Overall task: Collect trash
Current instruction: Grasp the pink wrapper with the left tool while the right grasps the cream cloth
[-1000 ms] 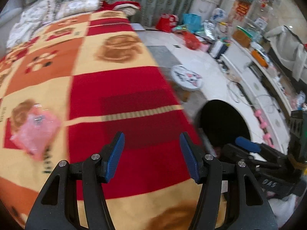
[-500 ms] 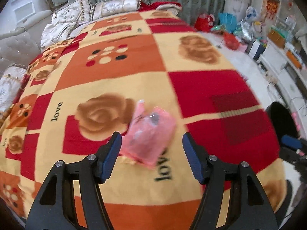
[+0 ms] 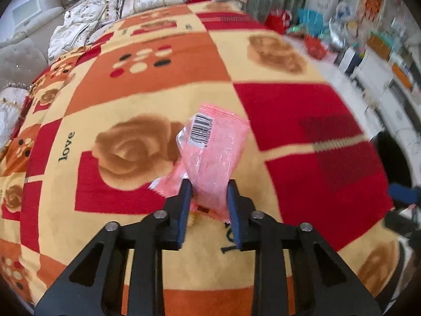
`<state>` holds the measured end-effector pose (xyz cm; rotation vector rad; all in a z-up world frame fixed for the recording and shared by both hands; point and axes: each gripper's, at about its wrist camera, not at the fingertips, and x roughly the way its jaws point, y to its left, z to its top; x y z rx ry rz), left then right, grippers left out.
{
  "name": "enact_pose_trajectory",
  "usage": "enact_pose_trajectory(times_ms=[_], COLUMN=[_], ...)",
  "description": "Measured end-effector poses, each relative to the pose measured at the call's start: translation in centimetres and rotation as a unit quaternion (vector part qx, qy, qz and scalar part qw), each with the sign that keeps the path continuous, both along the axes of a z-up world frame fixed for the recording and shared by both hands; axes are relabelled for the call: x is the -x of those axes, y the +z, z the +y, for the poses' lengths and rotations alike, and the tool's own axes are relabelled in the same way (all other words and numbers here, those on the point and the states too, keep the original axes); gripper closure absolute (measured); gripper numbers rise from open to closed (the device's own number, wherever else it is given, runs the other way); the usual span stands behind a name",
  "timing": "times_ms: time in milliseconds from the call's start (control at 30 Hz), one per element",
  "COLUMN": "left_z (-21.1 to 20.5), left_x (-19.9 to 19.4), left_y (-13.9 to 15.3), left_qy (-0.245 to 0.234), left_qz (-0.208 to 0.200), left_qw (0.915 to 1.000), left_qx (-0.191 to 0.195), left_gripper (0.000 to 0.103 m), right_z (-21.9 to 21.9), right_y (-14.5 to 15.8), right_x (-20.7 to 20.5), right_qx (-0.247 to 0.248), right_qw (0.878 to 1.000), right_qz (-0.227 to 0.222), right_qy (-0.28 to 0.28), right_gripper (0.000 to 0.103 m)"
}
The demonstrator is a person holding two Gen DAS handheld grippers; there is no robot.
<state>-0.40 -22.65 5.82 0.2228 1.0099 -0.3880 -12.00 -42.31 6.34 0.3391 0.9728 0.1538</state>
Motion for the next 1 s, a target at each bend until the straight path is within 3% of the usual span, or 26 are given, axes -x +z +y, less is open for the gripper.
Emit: enact_pose_trajectory(times_ms=[100,233,533,600,767,833,867,1000], left_z=[1.8,4.4,10.4,11.2,12.7,12.7,12.6,12.1], left_x=[0.1,0.0,0.2,0.3,0.3,0.4,0.5,0.8], left_y=[2.0,3.7,2.4,2.2,1.6,1.4,1.4,1.2], left_qy=[0.01,0.029,0.078,0.082,0.092,0.092,0.091,0.088], left_qz=[-0.009,-0.025,-0.015,-0.014,-0.003,0.0,0.001,0.002], left_qw=[0.9994,0.9984,0.9959,0.9956,0.9937,0.9933,0.9933,0.9932], left_qx=[0.032,0.041,0.042,0.044,0.064,0.069,0.071,0.077], left_gripper=[0.082,0.082,0.082,0.082,0.082,0.082,0.082,0.082], right_z=[1.1,3.9,12.9,14.7,17.1,17.4,17.6,17.2], right_y=[-0.1,-0.2,-1.8,-2.2,-3.0,-3.6,-3.9,-4.0], right_x=[-0.8,-2.6,-9.1,-10.5,-13.5,-14.5,-14.9,-14.7], right_qx=[-0.001,-0.017,-0.018,-0.008,0.018,0.024,0.029,0.04], right_qw=[1.0,0.999,0.993,0.992,0.991,0.99,0.99,0.988], right_qz=[0.002,-0.002,-0.008,-0.005,-0.004,0.0,0.005,-0.003], right_qy=[0.012,0.042,0.114,0.129,0.134,0.136,0.139,0.151], right_gripper=[0.034,0.033,0.034,0.05,0.056,0.064,0.076,0.083])
